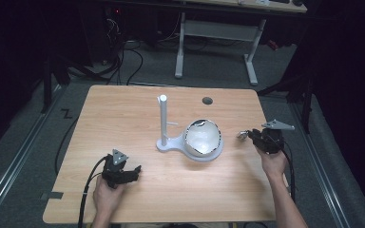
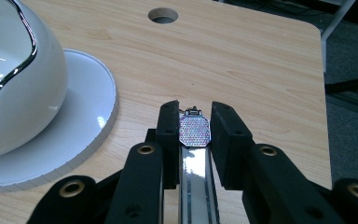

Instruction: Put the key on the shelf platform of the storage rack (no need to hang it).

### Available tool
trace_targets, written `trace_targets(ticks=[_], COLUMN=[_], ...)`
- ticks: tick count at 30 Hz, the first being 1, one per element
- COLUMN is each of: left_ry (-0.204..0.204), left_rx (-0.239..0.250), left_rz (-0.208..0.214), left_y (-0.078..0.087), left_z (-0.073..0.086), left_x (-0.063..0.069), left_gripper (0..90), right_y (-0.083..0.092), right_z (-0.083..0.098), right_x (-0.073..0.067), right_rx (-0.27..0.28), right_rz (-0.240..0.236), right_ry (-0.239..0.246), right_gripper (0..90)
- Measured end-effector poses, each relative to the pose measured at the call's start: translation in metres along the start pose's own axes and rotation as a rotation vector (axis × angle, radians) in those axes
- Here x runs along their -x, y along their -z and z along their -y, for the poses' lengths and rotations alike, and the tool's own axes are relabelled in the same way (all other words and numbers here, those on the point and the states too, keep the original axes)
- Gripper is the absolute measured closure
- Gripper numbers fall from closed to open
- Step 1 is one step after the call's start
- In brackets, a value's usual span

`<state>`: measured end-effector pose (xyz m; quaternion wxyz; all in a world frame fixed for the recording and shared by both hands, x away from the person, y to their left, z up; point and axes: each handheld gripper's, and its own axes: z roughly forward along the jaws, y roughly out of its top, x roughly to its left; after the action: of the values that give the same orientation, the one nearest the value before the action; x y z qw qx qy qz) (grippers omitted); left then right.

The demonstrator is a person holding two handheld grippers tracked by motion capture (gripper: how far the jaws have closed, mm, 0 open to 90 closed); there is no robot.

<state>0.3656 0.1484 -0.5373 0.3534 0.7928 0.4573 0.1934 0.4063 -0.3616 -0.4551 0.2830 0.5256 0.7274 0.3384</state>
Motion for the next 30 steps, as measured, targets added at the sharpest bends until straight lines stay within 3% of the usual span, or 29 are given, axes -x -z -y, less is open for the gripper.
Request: trace_targets(ticks=[13,30], left_ry=[0.000,-0.001], left_rx=[0.000,0.000], left_rz=[0.000,-0.001], left_y=[0.000,0.000], left_z=[0.000,0.000], left_x=[0.000,0.000], left_gripper=[22.1,22.1], right_y=[0.015,0.031], right_z=[-0.001,-0.002], right_x=[0.001,-0.005], right_rx=[0.022,0.038], right_rz=[-0.016,-0.071], right_ry=[0.005,0.021], right_gripper=[74.5,74.5])
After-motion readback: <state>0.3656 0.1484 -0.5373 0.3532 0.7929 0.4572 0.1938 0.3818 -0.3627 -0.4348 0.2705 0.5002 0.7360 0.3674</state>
